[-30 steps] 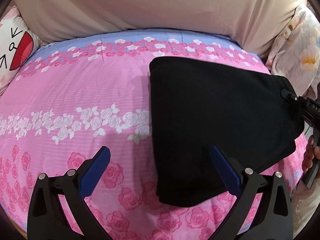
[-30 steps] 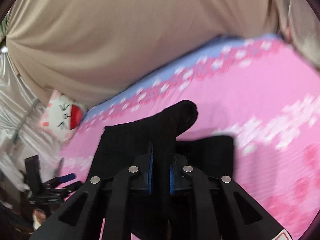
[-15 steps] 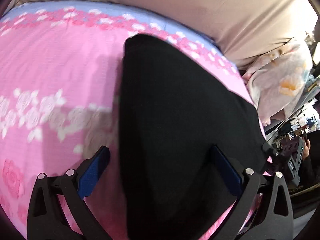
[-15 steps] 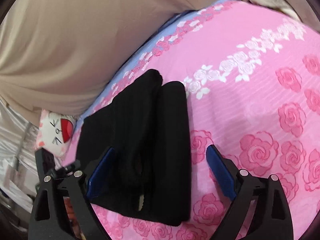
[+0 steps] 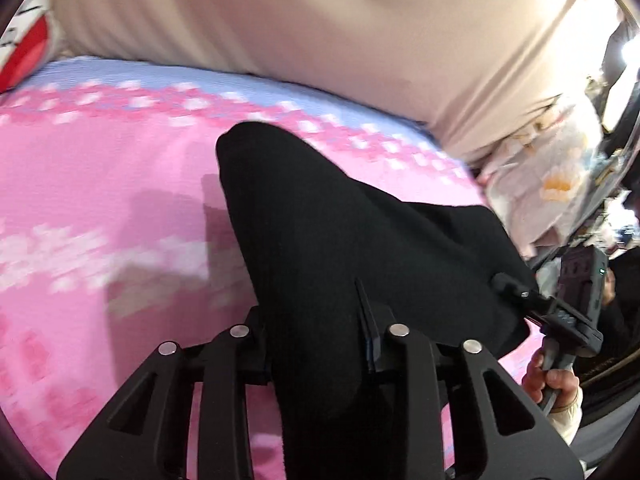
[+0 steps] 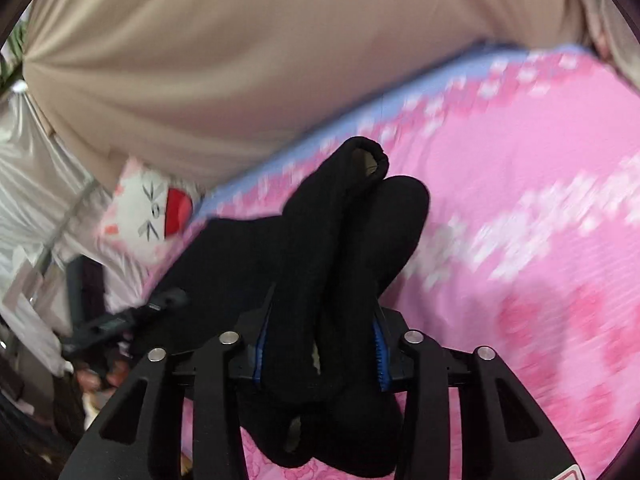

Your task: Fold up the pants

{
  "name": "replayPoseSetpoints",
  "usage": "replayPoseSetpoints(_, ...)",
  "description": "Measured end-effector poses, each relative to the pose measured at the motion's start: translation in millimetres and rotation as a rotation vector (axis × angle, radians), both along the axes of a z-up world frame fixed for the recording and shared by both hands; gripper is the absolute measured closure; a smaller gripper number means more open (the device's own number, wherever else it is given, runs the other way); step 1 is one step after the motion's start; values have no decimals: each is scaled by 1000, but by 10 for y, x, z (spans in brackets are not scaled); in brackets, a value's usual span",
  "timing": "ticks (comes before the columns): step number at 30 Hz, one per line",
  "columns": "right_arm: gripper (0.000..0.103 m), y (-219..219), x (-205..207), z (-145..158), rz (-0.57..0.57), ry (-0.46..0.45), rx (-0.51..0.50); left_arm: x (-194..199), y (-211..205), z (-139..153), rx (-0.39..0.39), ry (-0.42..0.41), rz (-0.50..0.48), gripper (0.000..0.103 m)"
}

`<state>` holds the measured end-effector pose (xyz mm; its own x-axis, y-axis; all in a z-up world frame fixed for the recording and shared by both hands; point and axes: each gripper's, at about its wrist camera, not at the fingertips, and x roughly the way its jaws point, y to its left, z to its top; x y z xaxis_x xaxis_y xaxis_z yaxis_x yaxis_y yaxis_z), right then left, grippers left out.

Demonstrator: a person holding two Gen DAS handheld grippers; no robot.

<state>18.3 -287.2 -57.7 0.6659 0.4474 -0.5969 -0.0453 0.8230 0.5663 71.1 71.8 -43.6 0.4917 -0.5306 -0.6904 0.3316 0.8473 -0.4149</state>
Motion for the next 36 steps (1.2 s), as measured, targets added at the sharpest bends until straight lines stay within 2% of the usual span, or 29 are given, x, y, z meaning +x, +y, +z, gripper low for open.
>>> replayPoseSetpoints(2, 38, 137, 99, -359, -7, 121, -44, -36, 105, -272, 112, 47, 58, 55)
replayPoseSetpoints(3, 39, 138, 55, -419, -35, 125, -53, -51, 147, -381, 144, 66, 89, 41)
replayPoseSetpoints(4, 39, 109, -38, -391, -64, 89, -24, -99, 191, -419, 162, 55, 130, 30)
replayPoseSetpoints(6, 40, 57, -161, -205, -155, 50, -82, -201, 240, -290, 205, 7, 185, 29)
replayPoseSetpoints(7, 44, 49, -283, 31, -225, -20, -171, -260, 237, -174, 240, -34, 214, 29)
replayPoseSetpoints(9, 82, 157, -330, 372, -218, -104, -267, -375, 148, 208, 275, -184, 253, 26)
replayPoseSetpoints(10, 88, 242, -311, 522, -193, -129, -303, -389, 57, 370, 273, -236, 249, 14)
replayPoseSetpoints(11, 96, 397, -246, 695, -142, -168, -339, -389, -5, 459, 264, -267, 239, 9)
replayPoseSetpoints(12, 99, 501, -165, 756, -105, -184, -355, -362, -135, 532, 265, -299, 227, 6)
replayPoseSetpoints(14, 99, 719, 120, 763, -25, -183, -383, -229, -409, 478, 314, -291, 209, 7)
replayPoseSetpoints(16, 99, 846, 447, 567, 34, -123, -394, -92, -607, 278, 367, -257, 198, 7)
replayPoseSetpoints(17, 99, 851, 632, 362, 48, -63, -412, 31, -696, 90, 411, -212, 200, 7)
replayPoseSetpoints(19, 103, 729, 913, -100, -2, 47, -513, 162, -686, -223, 463, -142, 208, 6)
replayPoseSetpoints(20, 103, 634, 914, -172, -27, 19, -472, 206, -668, -341, 435, -117, 195, 5)
replayPoseSetpoints(21, 103, 492, 904, -199, -49, 33, -378, 198, -625, -370, 420, -120, 199, 5)
replayPoseSetpoints(22, 103, 383, 879, -177, -70, 57, -298, 183, -600, -369, 417, -132, 203, 5)
replayPoseSetpoints(23, 103, 318, 803, -82, -113, 58, -279, 179, -587, -359, 423, -138, 196, 5)
replayPoseSetpoints(26, 95, 404, 537, 159, -113, -47, -341, 172, -565, -381, 422, -144, 195, 5)
replayPoseSetpoints(27, 94, 436, 481, 135, -111, -52, -375, 160, -575, -386, 424, -150, 196, 5)
replayPoseSetpoints(29, 97, 450, 502, -114, -91, -1, -450, 139, -605, -395, 424, -158, 197, 5)
replayPoseSetpoints(31, 98, 381, 452, -145, -102, -24, -401, 146, -616, -393, 432, -159, 197, 5)
replayPoseSetpoints(32, 94, 361, 399, -59, -120, -2, -384, 134, -634, -373, 435, -159, 198, 5)
replayPoseSetpoints(33, 91, 368, 336, 30, -120, -18, -372, 134, -637, -365, 434, -156, 198, 5)
replayPoseSetpoints(35, 91, 463, 196, 177, -87, -71, -365, 144, -636, -360, 431, -155, 199, 5)
replayPoseSetpoints(36, 91, 502, 166, 161, -66, -66, -373, 144, -638, -362, 431, -156, 200, 5)
